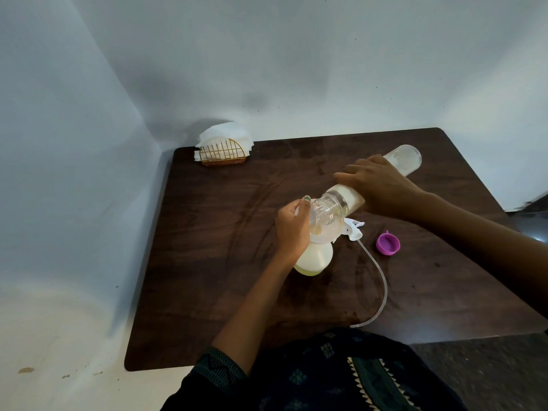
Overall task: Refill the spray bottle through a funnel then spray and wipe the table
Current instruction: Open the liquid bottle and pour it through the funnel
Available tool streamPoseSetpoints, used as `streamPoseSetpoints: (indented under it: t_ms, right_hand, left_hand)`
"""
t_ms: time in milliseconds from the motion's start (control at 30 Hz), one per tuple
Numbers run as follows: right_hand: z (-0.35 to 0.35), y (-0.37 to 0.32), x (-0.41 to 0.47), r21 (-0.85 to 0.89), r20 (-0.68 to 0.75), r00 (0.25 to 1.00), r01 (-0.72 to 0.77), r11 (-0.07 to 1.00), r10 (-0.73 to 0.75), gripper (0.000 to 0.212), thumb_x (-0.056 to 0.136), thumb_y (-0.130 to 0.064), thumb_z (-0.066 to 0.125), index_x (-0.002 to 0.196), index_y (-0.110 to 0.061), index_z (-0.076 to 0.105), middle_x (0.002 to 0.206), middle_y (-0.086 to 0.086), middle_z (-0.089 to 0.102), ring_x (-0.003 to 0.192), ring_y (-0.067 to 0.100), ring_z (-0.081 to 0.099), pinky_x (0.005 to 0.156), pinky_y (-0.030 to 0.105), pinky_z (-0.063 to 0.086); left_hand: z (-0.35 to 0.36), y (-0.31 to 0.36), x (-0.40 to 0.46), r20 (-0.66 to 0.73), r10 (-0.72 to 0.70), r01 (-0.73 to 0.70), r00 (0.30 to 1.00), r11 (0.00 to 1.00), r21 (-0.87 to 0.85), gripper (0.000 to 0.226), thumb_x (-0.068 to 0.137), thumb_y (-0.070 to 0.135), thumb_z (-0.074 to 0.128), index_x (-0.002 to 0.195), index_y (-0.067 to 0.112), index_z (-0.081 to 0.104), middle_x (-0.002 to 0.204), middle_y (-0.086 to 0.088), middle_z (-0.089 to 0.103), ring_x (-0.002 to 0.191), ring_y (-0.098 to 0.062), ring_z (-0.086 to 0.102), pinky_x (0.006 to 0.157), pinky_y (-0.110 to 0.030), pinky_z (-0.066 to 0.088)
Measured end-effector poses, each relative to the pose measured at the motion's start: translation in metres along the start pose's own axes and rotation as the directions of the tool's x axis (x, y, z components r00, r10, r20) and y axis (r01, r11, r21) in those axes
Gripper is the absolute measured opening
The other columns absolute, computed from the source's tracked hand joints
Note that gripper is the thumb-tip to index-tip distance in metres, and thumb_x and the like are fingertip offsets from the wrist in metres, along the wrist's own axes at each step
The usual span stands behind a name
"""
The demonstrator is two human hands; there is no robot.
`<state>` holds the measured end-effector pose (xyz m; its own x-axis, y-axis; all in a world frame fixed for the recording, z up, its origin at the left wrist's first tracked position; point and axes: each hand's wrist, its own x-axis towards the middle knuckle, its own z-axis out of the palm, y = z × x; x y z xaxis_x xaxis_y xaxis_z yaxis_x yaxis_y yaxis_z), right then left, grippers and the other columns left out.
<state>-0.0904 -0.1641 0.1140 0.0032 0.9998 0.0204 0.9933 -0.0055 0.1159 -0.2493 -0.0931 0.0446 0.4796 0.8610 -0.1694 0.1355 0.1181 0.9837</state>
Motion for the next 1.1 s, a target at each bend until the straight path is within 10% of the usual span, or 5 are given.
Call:
streamPoseSetpoints:
  t_ms: [1100]
  right_hand:
    - [0.0007, 0.0018, 0.0013, -0.035, -0.005, 1.000, 0.011, 0.999, -0.012, 0.053, 0.067, -0.016, 0.074, 0.116, -0.018, 0.054, 0.104, 0.007, 0.064, 0.096, 0.032, 0.058, 0.084, 0.045, 0.041]
  left_hand:
    - [0.0015, 0.0041, -0.0006, -0.003, 0.030, -0.030, 1.000, 0.999, -0.011, 0.041, 0.096, 0.020, 0.048, 0.055, 0.016, 0.047, 0.053, 0.006, 0.043, 0.045, -0.002, 0.040, 0.046, -0.015, 0.031]
